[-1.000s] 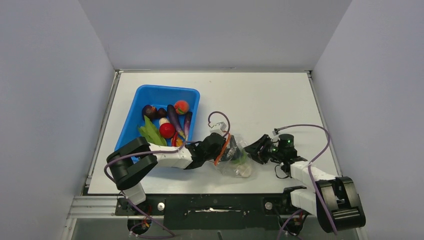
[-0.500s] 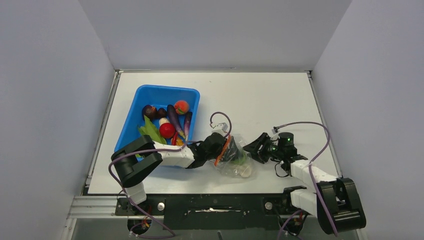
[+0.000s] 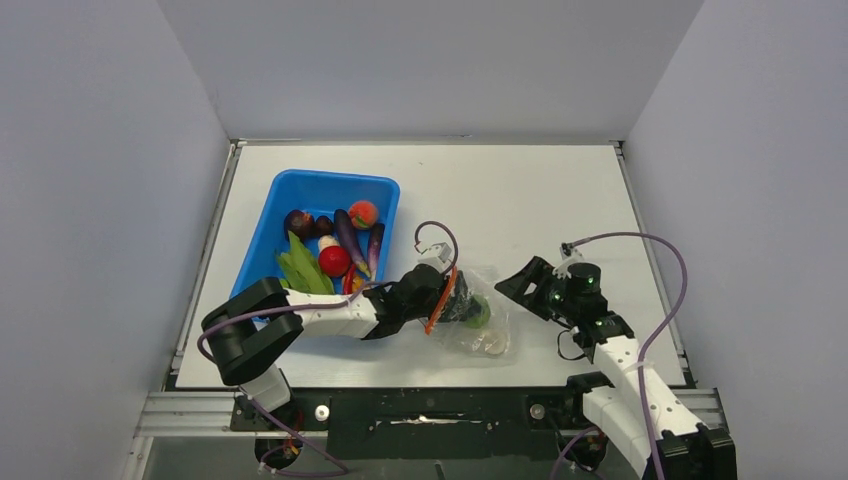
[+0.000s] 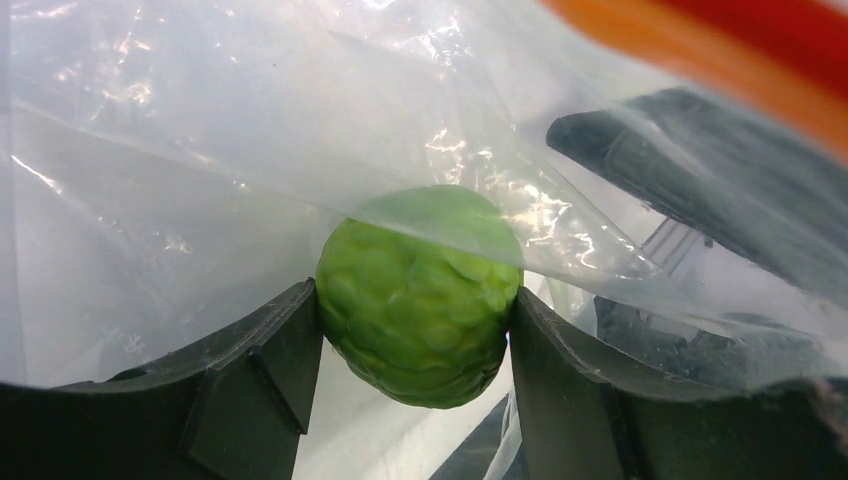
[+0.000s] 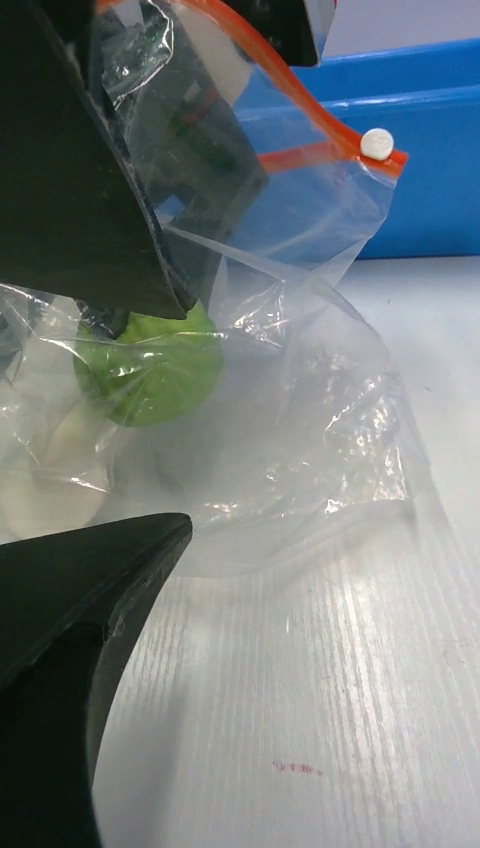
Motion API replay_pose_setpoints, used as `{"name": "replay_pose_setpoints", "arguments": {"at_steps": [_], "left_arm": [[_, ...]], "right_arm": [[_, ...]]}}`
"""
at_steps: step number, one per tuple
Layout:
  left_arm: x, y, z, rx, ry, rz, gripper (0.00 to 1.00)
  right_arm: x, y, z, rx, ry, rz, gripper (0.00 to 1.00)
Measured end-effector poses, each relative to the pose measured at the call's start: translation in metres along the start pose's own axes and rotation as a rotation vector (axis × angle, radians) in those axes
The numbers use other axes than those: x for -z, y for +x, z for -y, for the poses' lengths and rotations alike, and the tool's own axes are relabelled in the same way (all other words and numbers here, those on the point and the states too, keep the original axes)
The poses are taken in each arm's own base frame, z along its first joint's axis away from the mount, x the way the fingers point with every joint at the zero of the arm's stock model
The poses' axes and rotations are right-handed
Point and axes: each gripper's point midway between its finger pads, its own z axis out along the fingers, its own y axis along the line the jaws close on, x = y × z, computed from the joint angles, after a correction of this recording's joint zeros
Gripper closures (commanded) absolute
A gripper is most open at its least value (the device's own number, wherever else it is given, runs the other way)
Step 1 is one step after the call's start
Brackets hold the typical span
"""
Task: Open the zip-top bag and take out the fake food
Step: Pick up the fake fruit from the zipper food storage bag.
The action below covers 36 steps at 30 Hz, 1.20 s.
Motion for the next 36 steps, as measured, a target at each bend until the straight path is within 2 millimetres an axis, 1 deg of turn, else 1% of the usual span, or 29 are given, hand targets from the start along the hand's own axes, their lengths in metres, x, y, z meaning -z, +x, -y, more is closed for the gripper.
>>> {"name": "replay_pose_setpoints", "arguments": {"at_steps": [1,3,6,9,11,12,15,19,22,23,24,26,28,29,32,34,35,36], "left_arm": [[0.001,0.0,0.001,0.0,0.001,0.001,0.82],[0.001,-0.001,0.001,-0.001,-0.001,0.003,0.83],[0.004,-0.002,0.0,-0.004,-0.007,0.006,0.83],[0.008,-0.005,0.001,-0.011,-0.011,0.013,0.83],[0.012,-0.008,0.004,-0.018,-0.01,0.021,0.84],[0.014,-0.01,0.004,-0.021,-0.01,0.024,0.84],[0.018,-0.015,0.007,-0.024,-0.005,0.035,0.84],[0.022,-0.02,0.007,-0.03,-0.008,0.045,0.85],[0.025,-0.02,0.005,-0.039,-0.018,0.042,0.85],[0.026,-0.02,0.004,-0.042,-0.024,0.042,0.85],[0.028,-0.021,0.004,-0.044,-0.027,0.044,0.85],[0.032,-0.023,0.002,-0.047,-0.035,0.053,0.85],[0.036,-0.025,0.002,-0.052,-0.038,0.06,0.86],[0.038,-0.027,0.001,-0.053,-0.04,0.063,0.86],[0.04,-0.03,0.0,-0.056,-0.043,0.072,0.86],[0.041,-0.032,0.0,-0.055,-0.045,0.08,0.86],[0.041,-0.033,0.0,-0.055,-0.045,0.083,0.86],[0.042,-0.034,0.0,-0.054,-0.046,0.088,0.86]], "right_arm": [[0.0,0.001,0.0,0.006,0.005,-0.015,0.32],[-0.001,0.003,0.002,0.014,0.027,-0.05,0.4],[-0.004,0.005,0.01,0.007,0.086,-0.091,0.53],[-0.005,0.01,0.019,0.0,0.128,-0.117,0.68],[-0.005,0.011,0.019,0.0,0.123,-0.119,0.8],[-0.006,0.011,0.018,0.001,0.116,-0.118,0.84],[-0.006,0.011,0.014,-0.002,0.09,-0.116,0.94],[-0.006,0.01,0.014,-0.007,0.09,-0.11,1.0],[-0.005,0.008,0.017,-0.005,0.109,-0.093,1.0],[-0.003,0.008,0.019,-0.005,0.122,-0.088,0.98],[-0.001,0.007,0.02,-0.004,0.134,-0.078,0.94],[0.005,0.003,0.019,0.004,0.142,-0.056,0.81],[0.01,-0.002,0.011,0.022,0.115,-0.031,0.64],[0.013,-0.005,0.003,0.035,0.082,-0.018,0.56],[0.022,-0.01,-0.031,0.088,-0.063,0.008,0.47],[0.028,-0.006,-0.056,0.142,-0.153,0.011,0.45],[0.03,-0.002,-0.066,0.166,-0.185,0.001,0.46],[0.034,0.005,-0.082,0.203,-0.223,-0.018,0.46]]}}
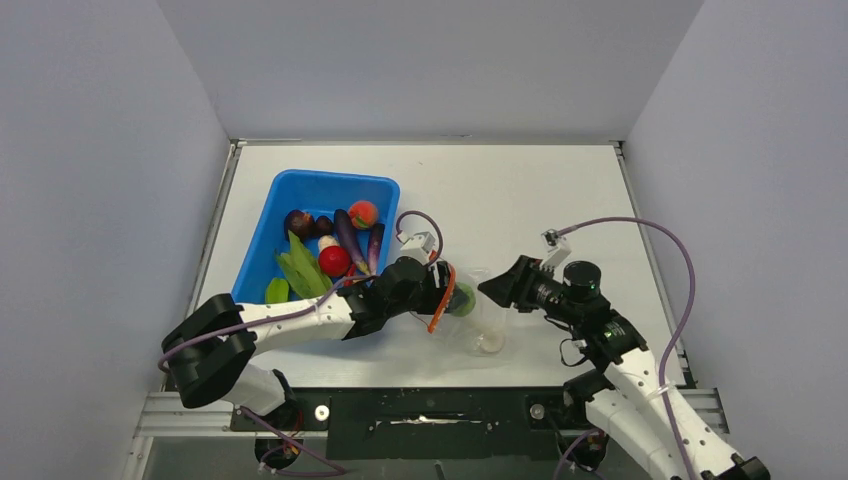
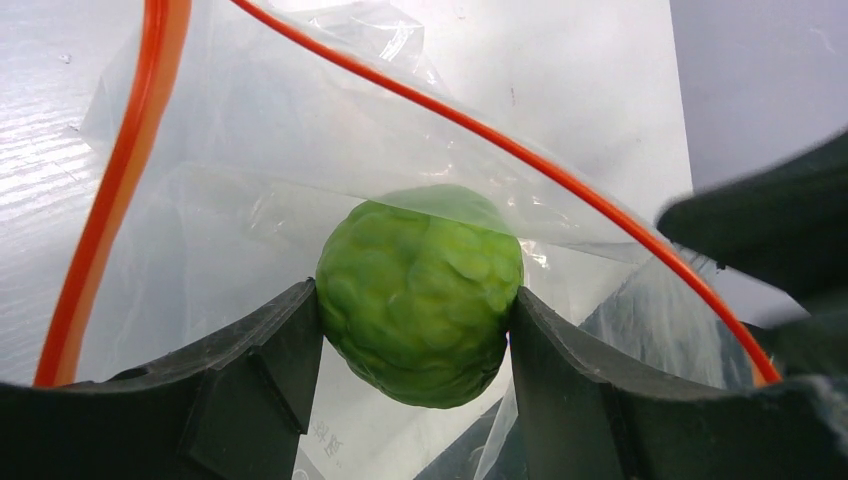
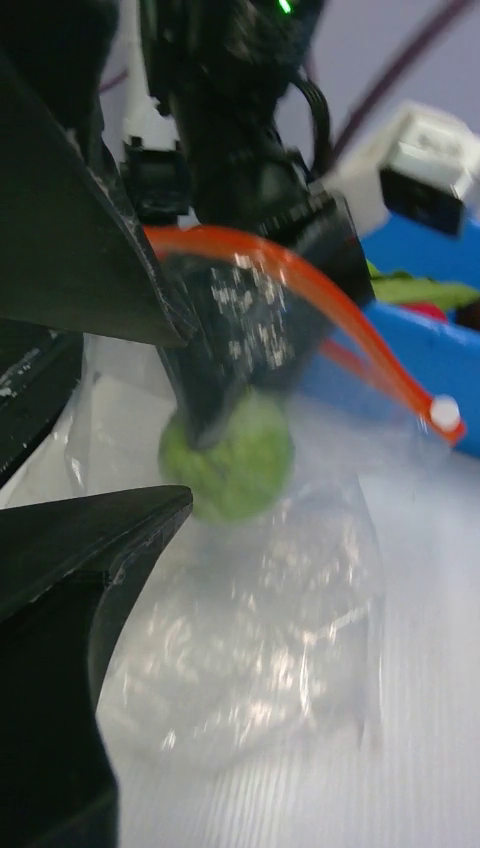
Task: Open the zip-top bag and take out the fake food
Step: Pick up the fake fruit from the zipper food storage bag.
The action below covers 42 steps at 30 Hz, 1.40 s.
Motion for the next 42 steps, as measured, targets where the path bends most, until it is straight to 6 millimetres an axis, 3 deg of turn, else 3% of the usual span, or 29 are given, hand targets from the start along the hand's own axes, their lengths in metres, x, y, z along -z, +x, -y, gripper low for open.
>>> {"name": "replay_pose_setpoints", "arguments": {"at_steps": [5,9,15,19,23,27,32,37,42], "left_arm": [[0.003,-0.005,0.003,0.002,0.007,0.015,0.86],[0.003,-0.004,0.002,0.002,0.004,0.014,0.86],[0.003,-0.004,-0.001,0.001,-0.008,0.014,0.87],[0.003,-0.006,-0.002,0.001,-0.017,0.022,0.87],[0.004,-0.006,-0.002,0.0,-0.016,0.024,0.87],[0.006,-0.006,0.005,-0.007,0.004,0.028,0.87],[0.008,-0.008,0.007,-0.009,0.005,0.035,0.87],[0.009,-0.01,-0.001,-0.005,-0.022,0.034,0.87],[0.01,-0.011,-0.001,-0.005,-0.022,0.035,0.87]], "right_arm": [[-0.005,0.006,-0.065,0.13,-0.099,-0.054,0.46],[-0.018,0.018,-0.087,0.199,-0.073,-0.083,0.47],[-0.034,0.027,-0.081,0.244,0.077,-0.12,0.65],[-0.034,0.027,-0.086,0.243,0.1,-0.121,0.79],[-0.029,0.026,-0.091,0.239,0.079,-0.113,0.86],[-0.022,0.024,-0.094,0.235,0.047,-0.093,0.86],[-0.016,0.021,-0.096,0.239,0.033,-0.078,0.76],[-0.01,0.012,-0.076,0.26,0.114,-0.041,0.74],[-0.009,0.013,-0.071,0.262,0.117,-0.034,0.73]]}}
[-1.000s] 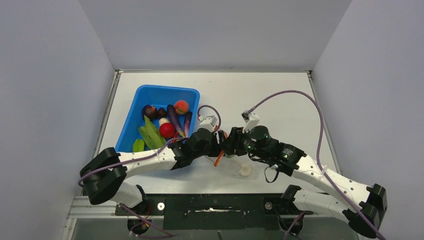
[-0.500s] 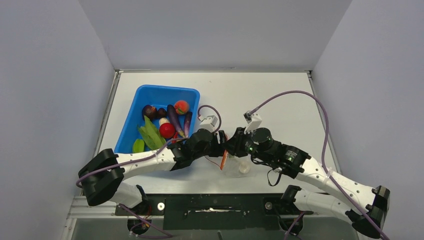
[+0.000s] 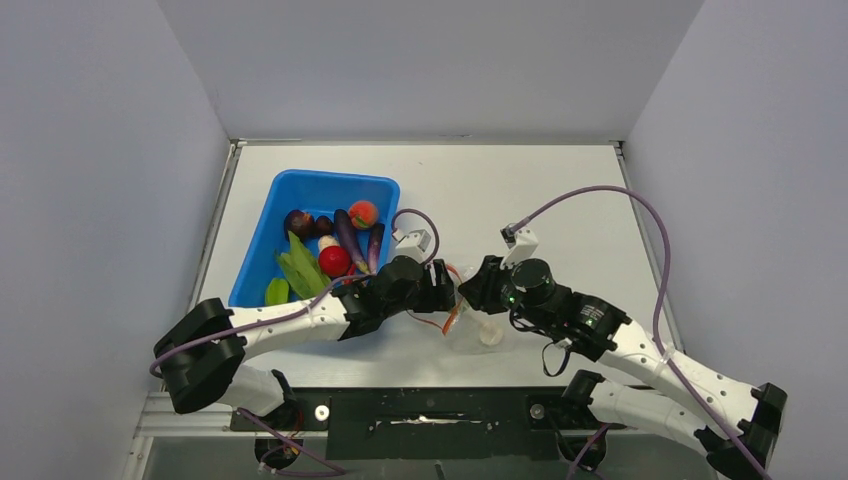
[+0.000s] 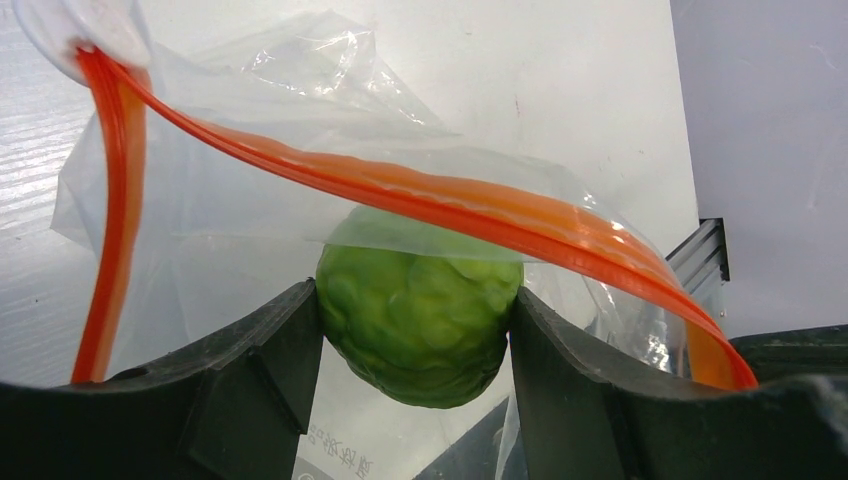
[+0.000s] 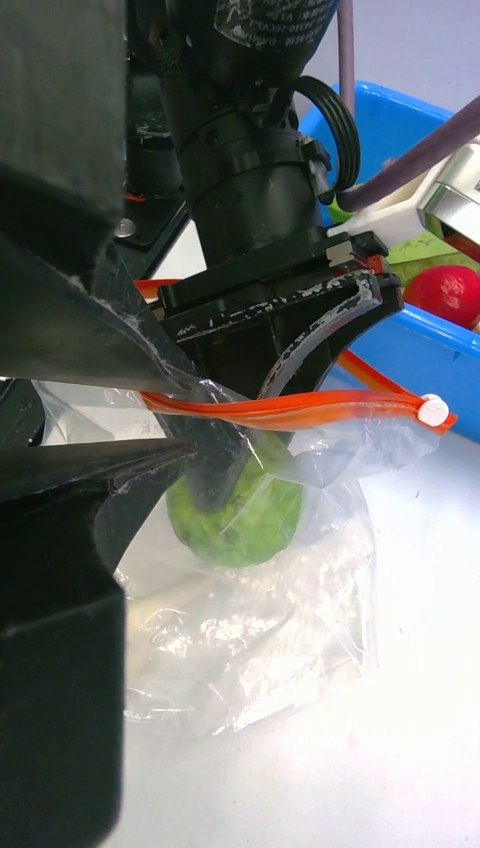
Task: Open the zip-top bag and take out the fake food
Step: Pick up the fake fruit from the zipper food storage bag.
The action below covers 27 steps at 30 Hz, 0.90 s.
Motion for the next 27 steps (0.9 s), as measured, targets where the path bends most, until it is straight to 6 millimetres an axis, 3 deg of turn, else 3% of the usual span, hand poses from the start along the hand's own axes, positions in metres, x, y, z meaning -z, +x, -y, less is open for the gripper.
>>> {"name": "replay_pose_setpoints", "arguments": {"at_steps": [4,9,13,16,21,24,27], "left_arm": [[0.0,0.0,0.0,0.0,-0.001,-0.002,0.87],[0.001,0.003,-0.005,-0.013,-0.017,-0.014,0.88],[0.005,0.003,-0.009,-0.05,-0.054,-0.048,0.9],[0.012,-0.011,-0.004,-0.096,-0.089,-0.069,0.91],[0.029,-0.052,0.019,-0.184,-0.083,-0.08,0.92],[0.036,-0.055,0.012,-0.214,-0.1,-0.124,0.94],[0.044,-0.049,-0.011,-0.226,-0.167,-0.18,0.95]], "right_arm": [[-0.005,0.004,0.005,0.005,0.023,-0.02,0.73],[-0.013,0.014,0.009,0.03,0.042,-0.063,0.91],[-0.016,0.02,0.011,0.049,0.049,-0.088,0.99],[-0.019,0.022,0.014,0.065,0.057,-0.101,1.0],[-0.02,0.022,0.019,0.092,0.063,-0.102,1.0],[-0.021,0.025,0.025,0.099,0.078,-0.108,1.0],[-0.022,0.03,0.035,0.1,0.102,-0.123,1.0]]}}
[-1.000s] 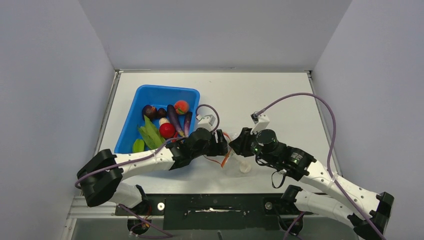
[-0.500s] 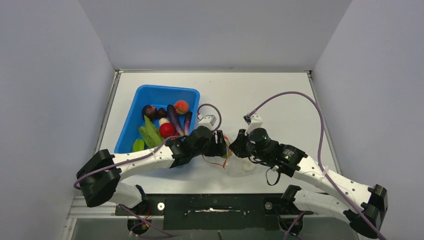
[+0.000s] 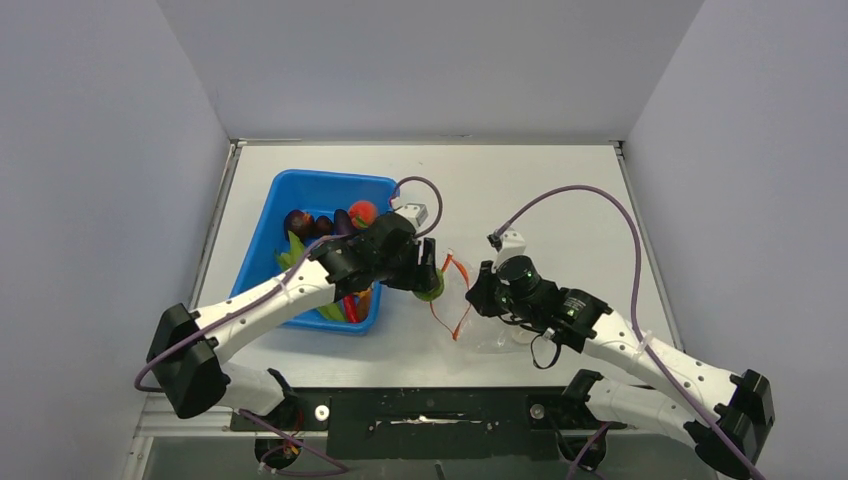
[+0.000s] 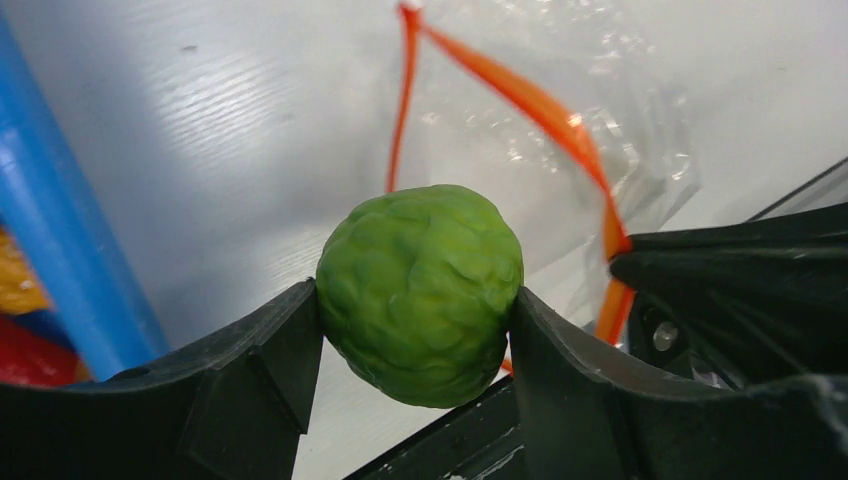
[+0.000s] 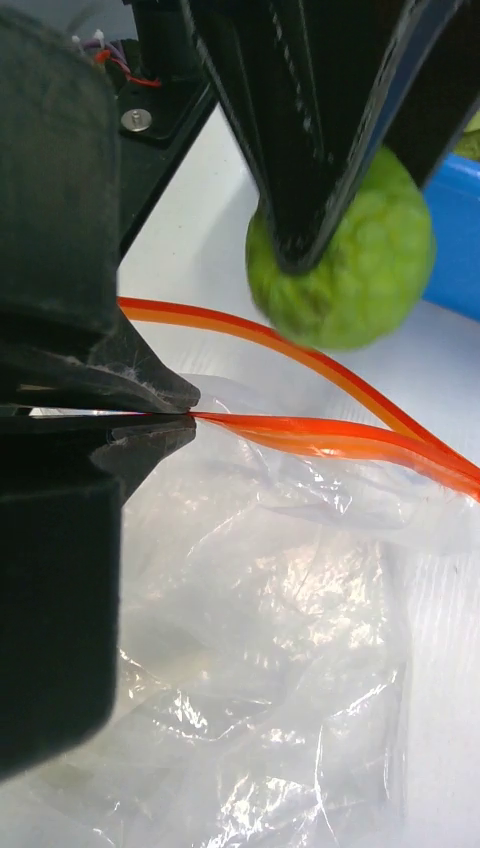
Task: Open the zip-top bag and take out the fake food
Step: Place the fake fruit in the bin.
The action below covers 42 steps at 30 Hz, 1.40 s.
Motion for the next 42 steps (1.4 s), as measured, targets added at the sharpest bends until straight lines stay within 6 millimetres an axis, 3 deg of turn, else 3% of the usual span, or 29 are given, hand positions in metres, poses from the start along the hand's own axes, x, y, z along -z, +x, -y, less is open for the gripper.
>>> {"name": "replay_pose_setpoints", "arguments": {"at_steps": [4,9,13,16,20,23,28,30,34,38,42], "left_arm": [[0.017,-0.002,-0.034,0.049,-0.071,0.015,0.97],[0.076,-0.051,-0.081,0.178,-0.149,0.265,0.98],[0.112,-0.072,-0.12,0.269,-0.216,0.432,0.98],[0.112,-0.073,-0.167,0.369,-0.299,0.467,0.95],[0.083,-0.043,-0.214,0.495,-0.339,0.379,0.89],[0.064,-0.019,-0.219,0.541,-0.317,0.292,0.88],[0.066,-0.018,-0.22,0.563,-0.321,0.305,0.92],[0.076,-0.021,-0.226,0.57,-0.357,0.361,0.83],[0.098,-0.026,-0.231,0.579,-0.386,0.462,0.54],[0.096,-0.027,-0.229,0.579,-0.369,0.456,0.27],[0.095,-0.022,-0.227,0.587,-0.362,0.433,0.24]], "right_arm": [[-0.001,-0.001,0.009,-0.016,0.023,-0.002,1.0],[-0.003,-0.003,0.015,-0.034,0.036,0.001,1.0],[-0.004,-0.001,0.019,-0.044,0.043,-0.007,1.0],[-0.005,0.001,0.021,-0.049,0.045,-0.015,1.0],[-0.006,0.002,0.021,-0.051,0.041,-0.021,1.0],[-0.006,0.002,0.022,-0.053,0.041,-0.026,1.0],[-0.006,0.002,0.022,-0.054,0.042,-0.027,0.99],[-0.006,0.002,0.023,-0.056,0.044,-0.026,0.99],[-0.007,0.001,0.025,-0.062,0.051,-0.022,0.98],[-0.007,0.0,0.026,-0.065,0.054,-0.021,0.97],[-0.007,0.0,0.027,-0.066,0.055,-0.021,0.96]]}}
